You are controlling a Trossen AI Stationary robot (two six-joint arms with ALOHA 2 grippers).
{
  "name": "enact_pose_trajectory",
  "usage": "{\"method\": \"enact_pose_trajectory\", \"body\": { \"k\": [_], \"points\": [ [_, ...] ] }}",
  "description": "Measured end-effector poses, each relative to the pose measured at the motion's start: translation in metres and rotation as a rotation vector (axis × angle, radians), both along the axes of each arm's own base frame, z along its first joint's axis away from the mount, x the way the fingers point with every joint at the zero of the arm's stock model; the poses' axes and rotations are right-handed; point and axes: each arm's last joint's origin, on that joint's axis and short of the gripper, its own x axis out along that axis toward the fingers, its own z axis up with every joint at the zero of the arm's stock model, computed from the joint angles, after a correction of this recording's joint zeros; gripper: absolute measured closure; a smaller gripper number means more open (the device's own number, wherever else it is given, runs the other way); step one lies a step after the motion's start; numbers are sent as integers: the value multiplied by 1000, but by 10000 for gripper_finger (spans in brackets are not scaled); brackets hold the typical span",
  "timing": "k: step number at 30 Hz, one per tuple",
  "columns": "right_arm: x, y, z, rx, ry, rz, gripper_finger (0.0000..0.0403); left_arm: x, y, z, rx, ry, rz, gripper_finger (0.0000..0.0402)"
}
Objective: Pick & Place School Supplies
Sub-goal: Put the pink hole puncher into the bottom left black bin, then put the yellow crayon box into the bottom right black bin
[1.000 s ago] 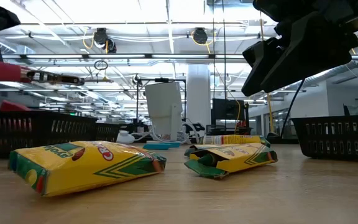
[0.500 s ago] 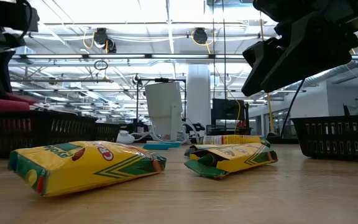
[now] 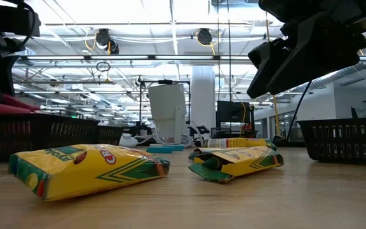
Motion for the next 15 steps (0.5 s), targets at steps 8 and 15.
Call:
{"method": "enact_pose_trajectory", "body": {
  "k": [8,15],
  "points": [
    [0,0,0,3,0,-2,243,0,4,2,8,-2,28,159],
    [0,0,0,3,1,-2,243,-8,10,22,-21,-103,18,151]
  ]
}}
